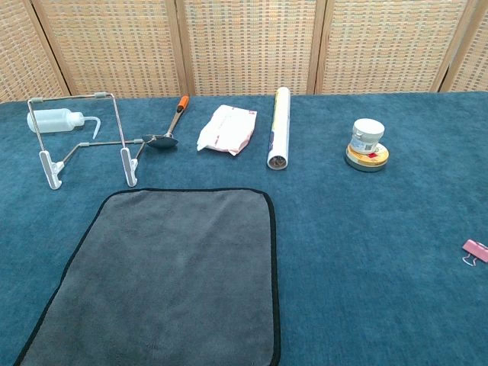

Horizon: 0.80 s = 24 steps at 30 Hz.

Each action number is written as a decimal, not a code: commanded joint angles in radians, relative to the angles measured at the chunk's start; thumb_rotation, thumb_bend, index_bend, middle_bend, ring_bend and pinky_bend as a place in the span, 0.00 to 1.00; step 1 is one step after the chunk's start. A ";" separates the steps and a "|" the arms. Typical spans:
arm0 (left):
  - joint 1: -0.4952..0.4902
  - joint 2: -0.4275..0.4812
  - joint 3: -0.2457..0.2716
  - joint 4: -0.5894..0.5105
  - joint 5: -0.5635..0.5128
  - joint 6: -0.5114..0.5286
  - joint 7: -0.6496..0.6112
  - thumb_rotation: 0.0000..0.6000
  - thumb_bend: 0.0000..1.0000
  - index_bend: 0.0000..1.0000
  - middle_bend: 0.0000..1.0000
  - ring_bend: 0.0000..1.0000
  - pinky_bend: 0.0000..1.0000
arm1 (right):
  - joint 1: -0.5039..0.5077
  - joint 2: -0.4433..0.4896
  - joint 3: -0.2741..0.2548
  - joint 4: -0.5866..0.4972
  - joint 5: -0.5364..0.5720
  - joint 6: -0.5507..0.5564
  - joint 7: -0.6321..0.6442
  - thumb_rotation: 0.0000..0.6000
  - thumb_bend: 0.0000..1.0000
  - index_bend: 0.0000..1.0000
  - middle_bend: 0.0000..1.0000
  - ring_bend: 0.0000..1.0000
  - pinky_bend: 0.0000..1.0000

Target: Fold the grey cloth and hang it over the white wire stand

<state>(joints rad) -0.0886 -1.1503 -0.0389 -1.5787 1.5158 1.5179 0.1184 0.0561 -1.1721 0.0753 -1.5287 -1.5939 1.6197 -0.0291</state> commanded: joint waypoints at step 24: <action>-0.166 -0.135 0.075 0.336 0.281 -0.091 -0.171 1.00 0.15 0.00 0.00 0.00 0.00 | 0.002 -0.002 0.012 0.002 0.020 -0.009 0.004 1.00 0.00 0.00 0.00 0.00 0.00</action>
<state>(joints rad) -0.1914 -1.2219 -0.0022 -1.3830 1.6826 1.4398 0.0383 0.0574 -1.1731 0.0867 -1.5270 -1.5742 1.6113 -0.0246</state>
